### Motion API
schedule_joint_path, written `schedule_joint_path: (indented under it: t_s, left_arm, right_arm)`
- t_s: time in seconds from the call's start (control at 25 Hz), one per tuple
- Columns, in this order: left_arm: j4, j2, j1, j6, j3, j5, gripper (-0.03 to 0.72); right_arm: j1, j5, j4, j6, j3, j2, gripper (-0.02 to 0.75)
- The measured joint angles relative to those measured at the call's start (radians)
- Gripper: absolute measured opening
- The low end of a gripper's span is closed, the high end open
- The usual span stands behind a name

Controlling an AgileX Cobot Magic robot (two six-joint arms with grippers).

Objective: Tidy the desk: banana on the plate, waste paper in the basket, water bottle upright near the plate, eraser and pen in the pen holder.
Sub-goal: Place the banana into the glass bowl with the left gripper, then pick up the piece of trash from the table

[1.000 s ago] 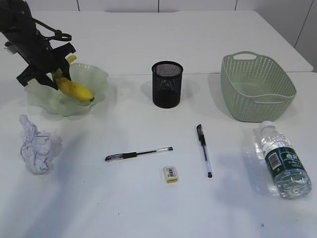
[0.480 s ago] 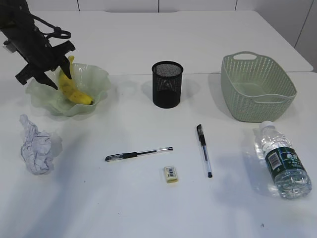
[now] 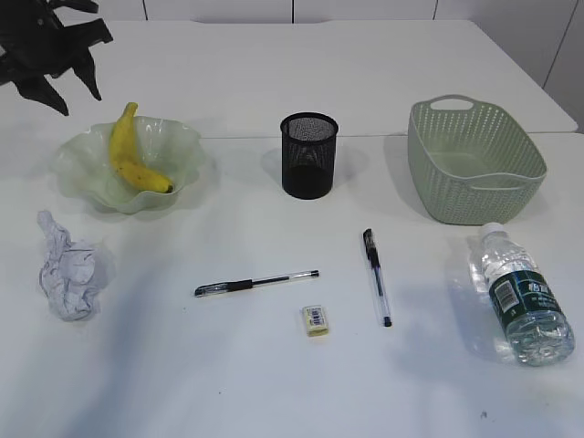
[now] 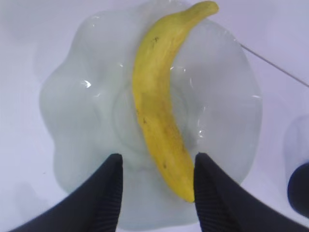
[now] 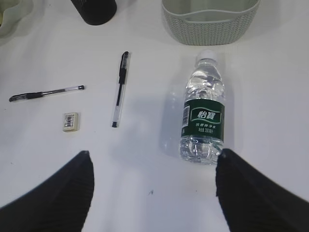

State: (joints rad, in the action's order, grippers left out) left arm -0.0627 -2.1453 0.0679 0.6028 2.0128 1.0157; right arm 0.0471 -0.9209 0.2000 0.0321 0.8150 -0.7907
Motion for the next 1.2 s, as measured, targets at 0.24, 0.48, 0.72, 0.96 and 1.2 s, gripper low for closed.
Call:
schedule_joint_path:
  t_s: [0.24,0.48,0.72,0.96,1.2]
  left_arm:
    - [0.012,0.097,0.000,-0.161,0.000,0.114,0.335]
    - [0.063,0.168,0.002,-0.244,-0.022,0.213,0.335]
    - [0.115,0.306,0.039,-0.262,-0.198,0.199,0.333]
    - [0.127,0.512,0.074,-0.262,-0.536,0.048,0.333]
    - [0.132,0.646,0.074,-0.256,-0.868,-0.128,0.333]
  right_arm:
    - [0.000,-0.022,0.017,0.000,0.000,0.000,0.585]
    - [0.034,-0.037,0.017,0.001,0.000,0.000,0.585]
    - [0.073,-0.037,0.015,0.002,0.000,0.000,0.585]
    - [0.074,-0.043,0.015,0.002,0.000,0.000,0.585]
    - [0.074,-0.048,0.017,0.002,0.000,0.000,0.585]
